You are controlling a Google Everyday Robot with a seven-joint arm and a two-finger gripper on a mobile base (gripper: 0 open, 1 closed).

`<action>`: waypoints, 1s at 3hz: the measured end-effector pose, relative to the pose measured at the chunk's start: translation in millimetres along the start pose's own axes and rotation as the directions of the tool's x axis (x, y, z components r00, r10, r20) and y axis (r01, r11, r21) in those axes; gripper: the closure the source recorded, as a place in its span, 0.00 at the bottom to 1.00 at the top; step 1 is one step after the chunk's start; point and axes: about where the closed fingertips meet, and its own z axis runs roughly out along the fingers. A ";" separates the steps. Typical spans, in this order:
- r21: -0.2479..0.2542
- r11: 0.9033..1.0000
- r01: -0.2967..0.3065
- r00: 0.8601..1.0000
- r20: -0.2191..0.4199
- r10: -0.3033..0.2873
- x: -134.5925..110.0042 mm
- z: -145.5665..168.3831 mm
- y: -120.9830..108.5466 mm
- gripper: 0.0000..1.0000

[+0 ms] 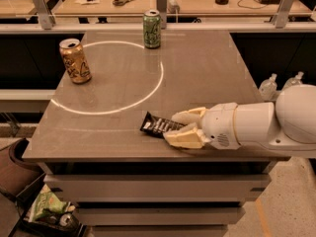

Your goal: Move rxbar chocolate near green can

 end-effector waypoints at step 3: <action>0.155 0.988 -0.005 0.999 0.033 0.000 -43.9 -38.1 -99.1 1.00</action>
Offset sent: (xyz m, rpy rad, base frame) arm 0.1270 -0.0920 0.0748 0.0035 -0.1153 -0.2276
